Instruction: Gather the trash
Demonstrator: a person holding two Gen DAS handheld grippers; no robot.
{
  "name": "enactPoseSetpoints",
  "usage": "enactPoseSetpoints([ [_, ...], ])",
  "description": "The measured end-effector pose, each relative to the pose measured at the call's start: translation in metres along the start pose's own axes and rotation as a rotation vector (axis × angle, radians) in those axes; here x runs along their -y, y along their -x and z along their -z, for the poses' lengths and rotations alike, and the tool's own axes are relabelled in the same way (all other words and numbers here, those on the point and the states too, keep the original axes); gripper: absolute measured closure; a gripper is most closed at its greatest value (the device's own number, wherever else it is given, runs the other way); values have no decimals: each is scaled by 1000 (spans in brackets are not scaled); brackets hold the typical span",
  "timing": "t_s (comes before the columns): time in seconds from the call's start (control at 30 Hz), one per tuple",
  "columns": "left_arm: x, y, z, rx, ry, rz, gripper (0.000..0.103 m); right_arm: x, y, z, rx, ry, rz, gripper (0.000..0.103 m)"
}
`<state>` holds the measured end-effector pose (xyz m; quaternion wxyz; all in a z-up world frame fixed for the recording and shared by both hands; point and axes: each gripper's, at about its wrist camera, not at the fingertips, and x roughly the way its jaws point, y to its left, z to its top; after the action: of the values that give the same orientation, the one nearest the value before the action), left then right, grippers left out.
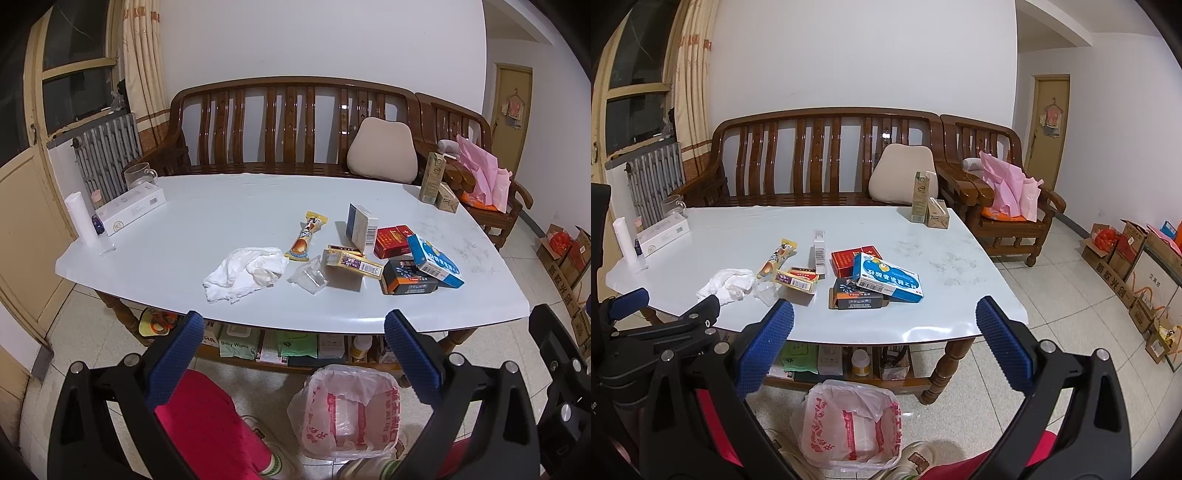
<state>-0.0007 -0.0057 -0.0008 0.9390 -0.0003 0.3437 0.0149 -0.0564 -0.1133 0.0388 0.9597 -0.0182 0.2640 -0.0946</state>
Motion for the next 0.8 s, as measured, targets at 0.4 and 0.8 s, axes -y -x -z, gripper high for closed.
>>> enactPoseSetpoints([
  [0.4,-1,0,-1,0,-3,0,7,-3,3,-4,0,3,-1,6],
  [0.8,-1,1,0,1,-6,-1,7,-8,5,-9,-1,9,-3,6],
])
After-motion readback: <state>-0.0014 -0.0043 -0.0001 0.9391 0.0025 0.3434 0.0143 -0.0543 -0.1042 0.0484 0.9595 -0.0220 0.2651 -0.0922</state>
